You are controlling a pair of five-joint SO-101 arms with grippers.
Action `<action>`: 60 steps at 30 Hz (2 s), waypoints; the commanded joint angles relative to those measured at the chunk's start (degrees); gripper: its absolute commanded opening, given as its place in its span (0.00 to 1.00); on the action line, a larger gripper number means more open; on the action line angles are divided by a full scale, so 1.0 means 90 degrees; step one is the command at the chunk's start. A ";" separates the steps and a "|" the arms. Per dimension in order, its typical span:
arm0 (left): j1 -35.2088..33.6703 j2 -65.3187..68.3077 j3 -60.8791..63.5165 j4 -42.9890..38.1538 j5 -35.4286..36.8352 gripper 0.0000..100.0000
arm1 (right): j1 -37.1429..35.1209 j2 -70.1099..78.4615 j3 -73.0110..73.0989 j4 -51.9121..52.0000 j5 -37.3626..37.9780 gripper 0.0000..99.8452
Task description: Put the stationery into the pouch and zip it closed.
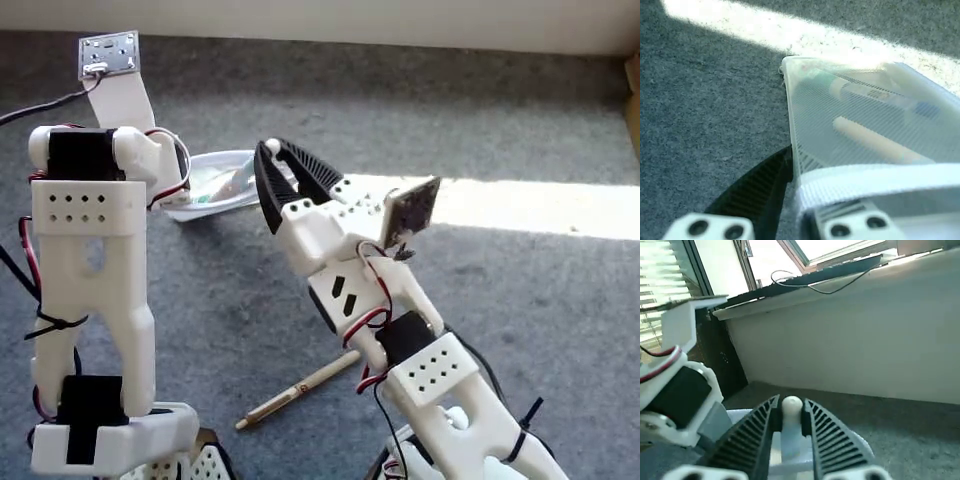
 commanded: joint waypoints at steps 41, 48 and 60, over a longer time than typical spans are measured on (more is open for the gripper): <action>-0.0259 -0.0063 -0.0112 0.0029 -0.0078 0.01 | -0.0796 -0.0396 -0.1939 0.2564 -0.0449 0.11; -0.0269 -0.0112 0.0073 0.0029 -0.0078 0.01 | 0.0259 0.1050 -0.1978 0.2027 -0.0469 0.01; -0.0269 -0.0112 0.0103 0.0020 -0.0078 0.01 | 0.0190 -0.0044 -0.1939 0.2984 -0.0459 0.01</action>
